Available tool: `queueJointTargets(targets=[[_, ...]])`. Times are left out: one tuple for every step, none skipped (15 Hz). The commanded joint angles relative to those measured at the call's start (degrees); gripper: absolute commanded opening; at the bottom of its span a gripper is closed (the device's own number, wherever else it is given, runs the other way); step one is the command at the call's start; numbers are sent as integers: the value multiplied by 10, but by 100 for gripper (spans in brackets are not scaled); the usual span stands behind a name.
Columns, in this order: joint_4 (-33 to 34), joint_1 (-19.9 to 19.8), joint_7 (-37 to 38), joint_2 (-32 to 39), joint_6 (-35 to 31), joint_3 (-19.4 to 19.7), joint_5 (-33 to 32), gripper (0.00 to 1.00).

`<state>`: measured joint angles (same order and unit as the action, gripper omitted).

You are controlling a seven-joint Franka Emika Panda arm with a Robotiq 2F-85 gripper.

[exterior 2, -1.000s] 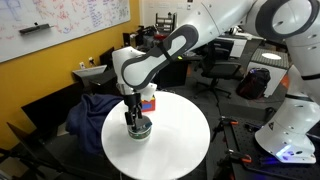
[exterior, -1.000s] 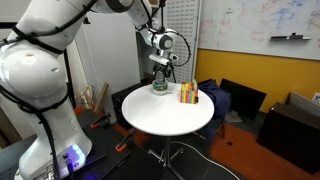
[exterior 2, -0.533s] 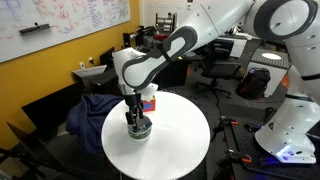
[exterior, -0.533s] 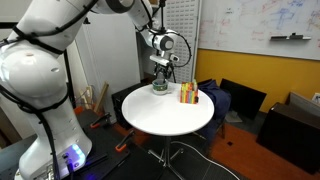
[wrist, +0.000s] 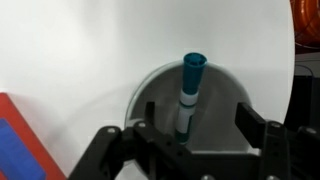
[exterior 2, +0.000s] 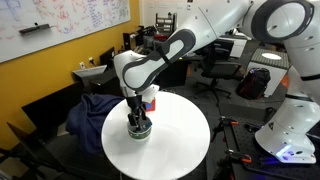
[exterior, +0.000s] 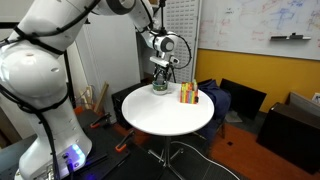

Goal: Remove the marker from the mug cup and place it on the table

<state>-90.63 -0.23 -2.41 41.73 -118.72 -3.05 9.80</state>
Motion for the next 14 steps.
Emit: queueJointTargets(targets=[[26, 7, 31, 9, 39, 7, -12, 81], [29, 7, 33, 10, 46, 8, -12, 81], [32, 7, 34, 11, 52, 8, -13, 79], [35, 8, 35, 12, 59, 8, -13, 79], [39, 8, 36, 14, 65, 9, -13, 77], [42, 8, 38, 15, 71, 9, -14, 78], [46, 9, 42, 16, 78, 10, -15, 76], [50, 9, 44, 18, 85, 10, -15, 74], [54, 9, 45, 20, 92, 10, -16, 72], [59, 10, 47, 24, 99, 10, -17, 70], [64, 10, 50, 26, 106, 10, -18, 70], [69, 11, 52, 30, 113, 10, -18, 70], [73, 11, 52, 33, 119, 10, -18, 71], [77, 11, 52, 35, 124, 10, -19, 72]])
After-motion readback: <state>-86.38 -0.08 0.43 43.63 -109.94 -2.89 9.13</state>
